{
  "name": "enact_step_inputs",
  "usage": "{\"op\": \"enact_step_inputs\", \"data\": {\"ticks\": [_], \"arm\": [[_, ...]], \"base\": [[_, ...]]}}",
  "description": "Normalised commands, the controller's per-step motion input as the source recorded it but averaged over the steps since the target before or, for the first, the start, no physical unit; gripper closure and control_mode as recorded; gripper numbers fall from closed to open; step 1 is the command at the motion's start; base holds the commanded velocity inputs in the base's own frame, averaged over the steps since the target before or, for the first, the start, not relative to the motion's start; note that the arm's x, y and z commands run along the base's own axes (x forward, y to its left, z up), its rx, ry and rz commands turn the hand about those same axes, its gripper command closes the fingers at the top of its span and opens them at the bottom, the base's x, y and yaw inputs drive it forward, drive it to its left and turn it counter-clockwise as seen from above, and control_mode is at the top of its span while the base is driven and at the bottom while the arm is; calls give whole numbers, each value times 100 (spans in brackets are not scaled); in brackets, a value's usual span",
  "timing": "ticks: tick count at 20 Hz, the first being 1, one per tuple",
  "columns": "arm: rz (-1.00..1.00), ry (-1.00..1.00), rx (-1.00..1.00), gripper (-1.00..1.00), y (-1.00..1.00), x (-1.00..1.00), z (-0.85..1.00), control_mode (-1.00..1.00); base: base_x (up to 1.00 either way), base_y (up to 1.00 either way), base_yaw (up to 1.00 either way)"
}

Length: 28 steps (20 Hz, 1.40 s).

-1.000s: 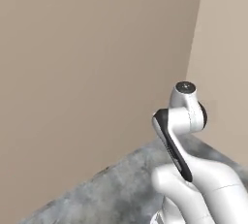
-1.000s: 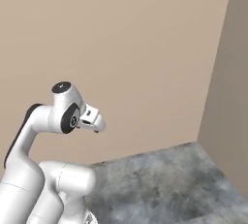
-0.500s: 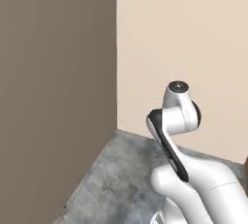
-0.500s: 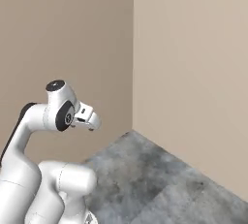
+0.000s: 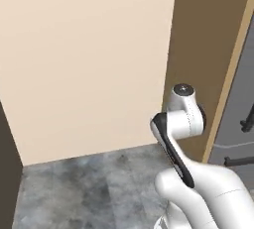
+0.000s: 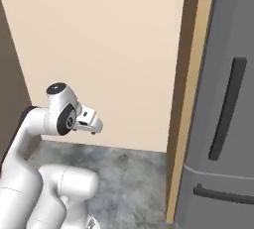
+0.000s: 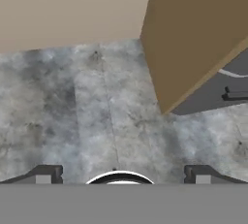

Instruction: Place one of the steaks on the plate and the other in the bowl. Then place the bowl in the fridge.

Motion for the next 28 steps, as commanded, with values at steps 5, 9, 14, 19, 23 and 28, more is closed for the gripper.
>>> {"op": "enact_step_inputs", "data": {"ticks": [5,9,14,19,23,28], "arm": [[0,0,0,-100,0,0,0,100],[0,0,0,-100,0,0,0,100],[0,0,0,-100,0,0,0,100],[0,0,0,-100,0,0,0,100],[0,0,0,-100,0,0,0,100],[0,0,0,-100,0,0,0,100]], "base": [[2,30,-70],[-3,1,-73],[3,-21,-52],[21,-76,-11],[20,-86,0],[0,-6,0]]}}
